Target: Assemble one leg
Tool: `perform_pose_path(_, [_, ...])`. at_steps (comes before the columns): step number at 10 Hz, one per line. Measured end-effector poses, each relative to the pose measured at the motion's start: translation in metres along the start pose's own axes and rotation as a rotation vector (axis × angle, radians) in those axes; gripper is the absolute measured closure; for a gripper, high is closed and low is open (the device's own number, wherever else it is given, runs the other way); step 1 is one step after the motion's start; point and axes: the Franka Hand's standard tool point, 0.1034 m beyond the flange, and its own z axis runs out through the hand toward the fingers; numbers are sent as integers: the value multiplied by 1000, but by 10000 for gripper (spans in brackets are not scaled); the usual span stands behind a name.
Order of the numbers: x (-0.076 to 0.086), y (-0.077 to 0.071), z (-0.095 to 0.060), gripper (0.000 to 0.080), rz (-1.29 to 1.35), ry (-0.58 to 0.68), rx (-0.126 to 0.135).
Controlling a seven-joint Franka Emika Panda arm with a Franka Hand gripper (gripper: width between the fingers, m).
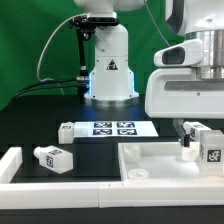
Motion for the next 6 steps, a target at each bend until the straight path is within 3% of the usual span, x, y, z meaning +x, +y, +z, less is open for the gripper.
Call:
perform_pose_path(2, [0,0,0,394,26,0,-1])
perform_pose_path(3, [0,0,0,394,76,0,0])
perform_pose_path(4, [0,0,0,515,140,0,0])
perform_pose_path(6, [0,1,1,515,347,2,-7])
